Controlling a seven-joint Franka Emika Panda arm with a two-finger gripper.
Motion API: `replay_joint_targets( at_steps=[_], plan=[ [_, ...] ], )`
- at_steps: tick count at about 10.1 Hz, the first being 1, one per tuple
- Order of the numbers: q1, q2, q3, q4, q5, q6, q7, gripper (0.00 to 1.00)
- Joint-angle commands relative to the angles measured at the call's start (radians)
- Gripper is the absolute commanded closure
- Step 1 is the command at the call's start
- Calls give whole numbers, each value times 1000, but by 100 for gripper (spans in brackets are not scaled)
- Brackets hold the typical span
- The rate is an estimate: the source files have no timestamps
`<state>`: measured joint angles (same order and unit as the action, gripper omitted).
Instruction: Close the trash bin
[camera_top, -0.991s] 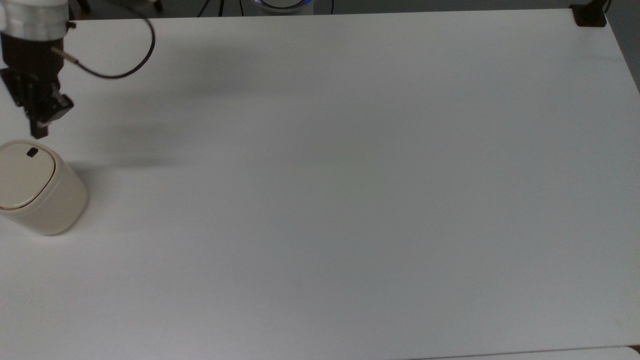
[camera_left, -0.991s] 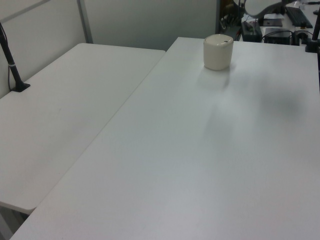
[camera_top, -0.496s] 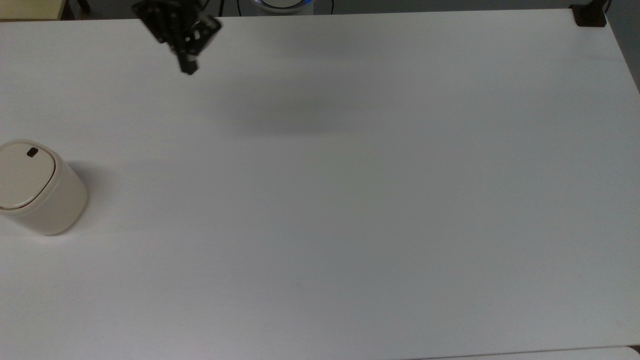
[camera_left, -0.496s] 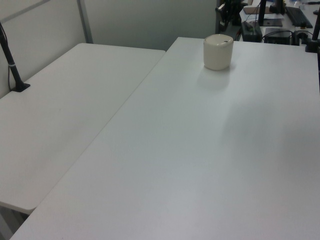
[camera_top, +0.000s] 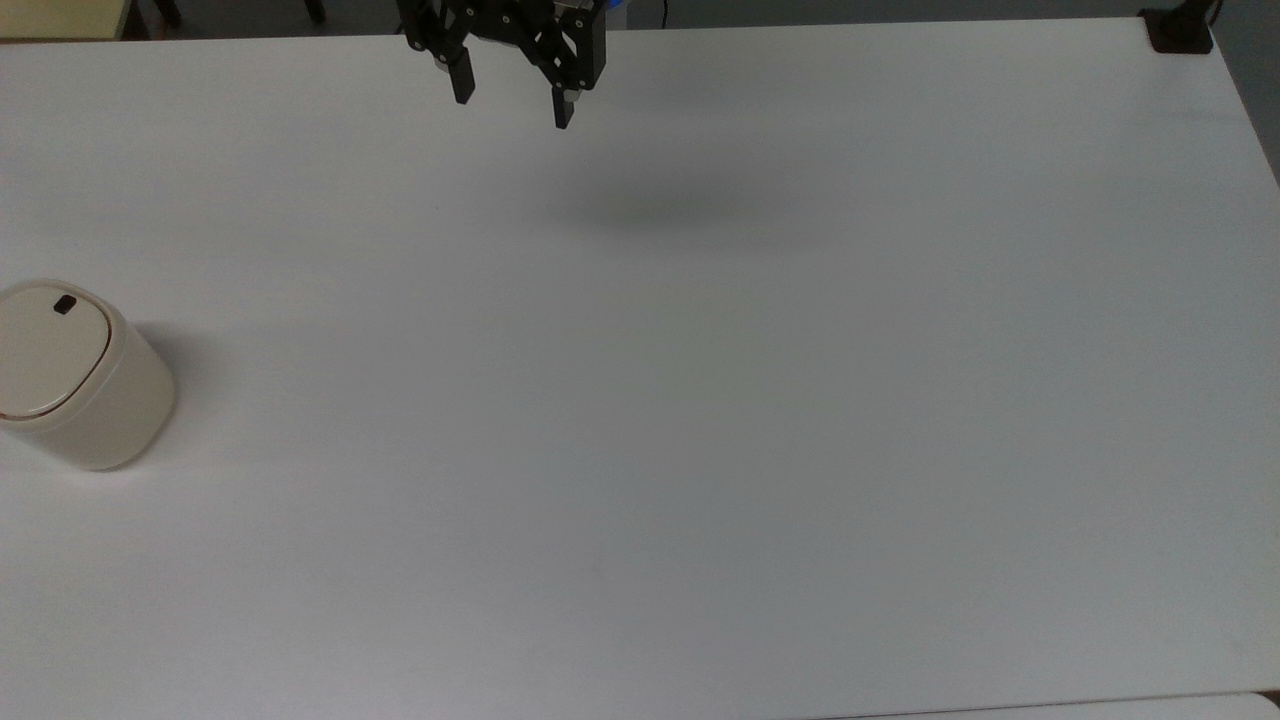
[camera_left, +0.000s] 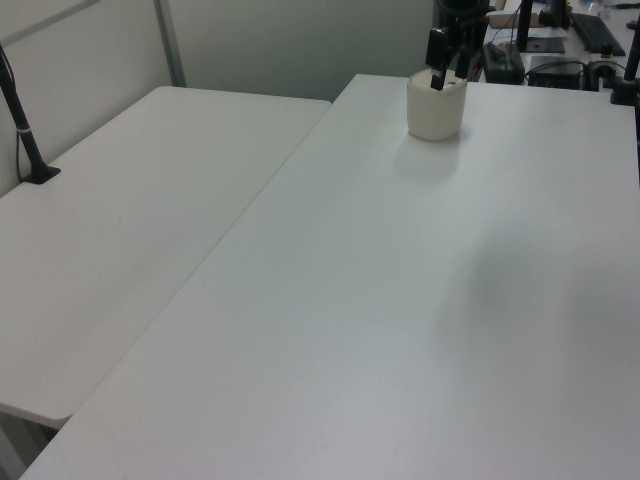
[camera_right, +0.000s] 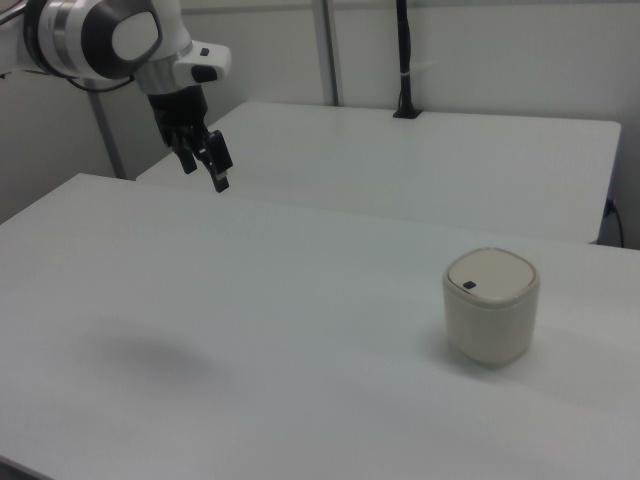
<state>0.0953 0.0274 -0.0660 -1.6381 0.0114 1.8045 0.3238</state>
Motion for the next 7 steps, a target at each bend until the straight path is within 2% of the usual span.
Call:
replay_joint_targets(
  at_steps=[1, 2, 3, 7],
  plan=[
    [-2, 0, -28, -3, 9, -16, -260, 0],
    [-59, 5, 16, 1, 5, -16, -305, 0],
    [-87, 3, 44, 3, 1, -19, -328, 0],
    [-82, -4, 41, 0, 8, -25, -325, 0]
  ],
)
